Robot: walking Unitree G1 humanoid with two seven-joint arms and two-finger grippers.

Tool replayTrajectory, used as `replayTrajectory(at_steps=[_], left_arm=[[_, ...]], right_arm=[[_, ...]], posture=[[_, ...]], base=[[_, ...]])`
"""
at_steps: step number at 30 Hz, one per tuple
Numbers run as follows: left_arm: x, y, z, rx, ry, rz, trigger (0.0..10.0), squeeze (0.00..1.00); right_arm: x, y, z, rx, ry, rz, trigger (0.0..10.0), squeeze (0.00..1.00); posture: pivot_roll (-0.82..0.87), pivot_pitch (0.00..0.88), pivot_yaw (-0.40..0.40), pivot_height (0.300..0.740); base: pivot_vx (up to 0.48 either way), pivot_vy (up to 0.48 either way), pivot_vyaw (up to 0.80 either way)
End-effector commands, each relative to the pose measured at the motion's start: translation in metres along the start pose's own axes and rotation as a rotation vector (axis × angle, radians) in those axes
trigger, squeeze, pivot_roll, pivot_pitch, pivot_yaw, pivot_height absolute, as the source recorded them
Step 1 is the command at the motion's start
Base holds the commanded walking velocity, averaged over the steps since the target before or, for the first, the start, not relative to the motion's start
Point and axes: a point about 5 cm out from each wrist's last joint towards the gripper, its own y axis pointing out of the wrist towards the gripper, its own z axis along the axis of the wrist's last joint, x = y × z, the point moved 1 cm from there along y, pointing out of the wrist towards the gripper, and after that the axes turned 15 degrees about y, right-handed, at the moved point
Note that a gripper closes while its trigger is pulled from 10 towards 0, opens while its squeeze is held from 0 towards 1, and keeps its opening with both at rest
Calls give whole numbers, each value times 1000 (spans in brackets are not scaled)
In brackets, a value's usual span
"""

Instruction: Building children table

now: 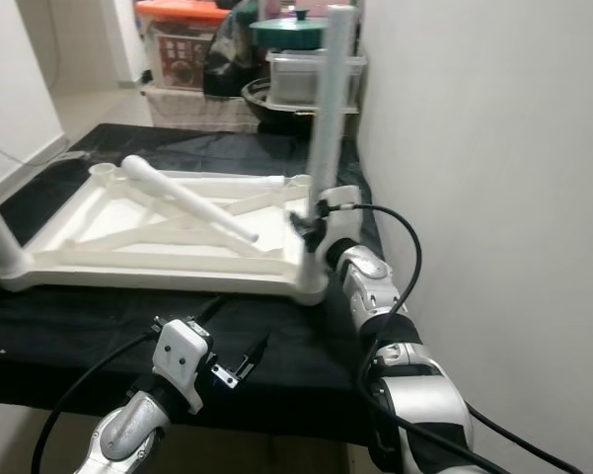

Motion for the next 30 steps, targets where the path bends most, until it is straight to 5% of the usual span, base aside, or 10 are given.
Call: replayTrajectory(at_steps=[1, 11, 13, 14, 15, 16, 17, 21, 22, 30], left_arm=[[1, 0, -2, -5, 2, -7, 10000, 0], [1, 0, -2, -6, 3, -6, 10000, 0], [1, 0, -2, -5, 4, -4, 10000, 0], [1, 0, -2, -5, 4, -4, 10000, 0], [1, 0, -2, -5, 4, -4, 10000, 0], [1, 0, -2, -5, 4, -4, 10000, 0], [1, 0, -2, -5, 4, -4, 10000, 0], [2, 0, -2, -5, 5, -5, 10000, 0], [2, 0, -2, -5, 5, -6, 10000, 0], [2, 0, -2, -5, 5, -8, 10000, 0]], right_arm=[[26, -10, -7, 32, 28, -232, 0, 0], [28, -37, -48, -34, 54, -570, 0, 0], [12, -33, -55, -47, 121, -546, 3020, 0], [5, -28, -53, -31, 149, -490, 10000, 0], [5, -28, -53, -31, 149, -490, 10000, 0], [-1, -24, -47, 0, 156, -436, 10000, 851], [-5, -21, -38, 39, 158, -384, 10000, 1000], [-7, -13, -19, 100, 161, -261, 10000, 937], [-7, -8, -8, 107, 164, -144, 10000, 0], [-21, -6, 4, -102, 230, 436, 10000, 0]], posture=[[86, 0, -38, 740], [89, 0, -47, 740], [90, 0, -48, 740], [90, 0, -47, 740], [90, 0, -47, 740], [88, 0, -48, 740], [88, 0, -48, 740], [89, 0, -49, 740], [88, 0, -47, 740], [88, 0, -44, 740]], base=[[0, 0, 0], [0, 0, 0], [0, 0, 0], [0, 0, 0], [0, 0, 0], [0, 0, 0], [0, 0, 0], [0, 0, 0], [0, 0, 0], [0, 0, 0]])
